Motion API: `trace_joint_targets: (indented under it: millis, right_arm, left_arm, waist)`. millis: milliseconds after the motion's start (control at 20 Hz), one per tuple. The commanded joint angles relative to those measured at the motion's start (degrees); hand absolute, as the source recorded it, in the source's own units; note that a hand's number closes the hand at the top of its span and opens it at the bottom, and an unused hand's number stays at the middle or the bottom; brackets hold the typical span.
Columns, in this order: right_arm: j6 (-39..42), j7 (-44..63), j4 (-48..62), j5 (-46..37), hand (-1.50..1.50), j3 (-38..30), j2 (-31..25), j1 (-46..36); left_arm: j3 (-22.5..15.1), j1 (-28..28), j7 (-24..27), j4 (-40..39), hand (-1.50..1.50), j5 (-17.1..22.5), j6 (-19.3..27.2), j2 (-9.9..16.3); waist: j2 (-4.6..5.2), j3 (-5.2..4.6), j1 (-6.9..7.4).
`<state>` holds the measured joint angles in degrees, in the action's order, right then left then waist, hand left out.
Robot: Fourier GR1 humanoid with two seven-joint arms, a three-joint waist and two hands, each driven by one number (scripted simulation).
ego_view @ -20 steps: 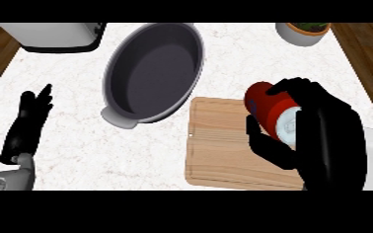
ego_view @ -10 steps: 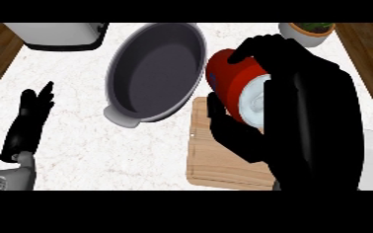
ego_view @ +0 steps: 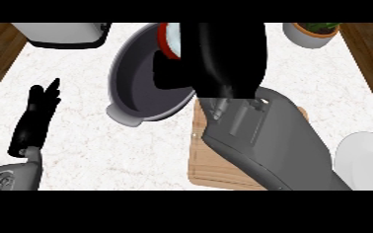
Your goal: Pick the can from the cutting board and place it in the pot
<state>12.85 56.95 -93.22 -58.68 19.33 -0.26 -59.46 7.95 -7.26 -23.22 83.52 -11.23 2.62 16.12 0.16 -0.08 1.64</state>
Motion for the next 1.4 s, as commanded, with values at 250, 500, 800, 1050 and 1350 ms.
trace_joint_targets:
  millis: [250, 500, 800, 1050, 1350]
  right_arm:
    - [-12.45, -0.59, 25.4, 10.75, 1.5, 1.29, 0.26, -8.18]
    - [-19.27, -1.96, 34.17, 19.83, 1.5, 0.34, 0.26, -9.66]
    - [-29.92, -8.6, 43.78, 29.32, -1.5, 3.74, 0.26, -10.49]
    - [-43.41, -17.43, 43.74, 34.11, -1.5, 1.06, 0.26, -6.46]
    - [-59.3, -20.53, 41.88, 35.49, -1.5, -0.37, 0.26, -5.66]
  left_arm:
    - [0.08, -2.01, -0.66, -0.82, 0.0, -0.3, -0.35, -0.12]
    - [-0.92, -0.13, 2.42, -2.18, 0.0, -1.85, 0.67, -1.24]
    - [0.95, -1.7, 3.27, -3.49, 0.0, 0.28, -1.91, 0.65]
    - [-1.17, -2.09, 1.04, -1.83, 0.0, -1.67, 0.13, -1.61]
    - [0.26, -1.74, 0.91, -1.71, 0.0, -1.14, 0.53, -1.24]
  waist:
    - [0.17, 0.02, 0.31]
    - [0.42, 0.0, 1.22]
    - [0.48, 0.01, 1.59]
    - [0.61, 0.09, 1.49]
    - [0.22, 0.09, 0.44]
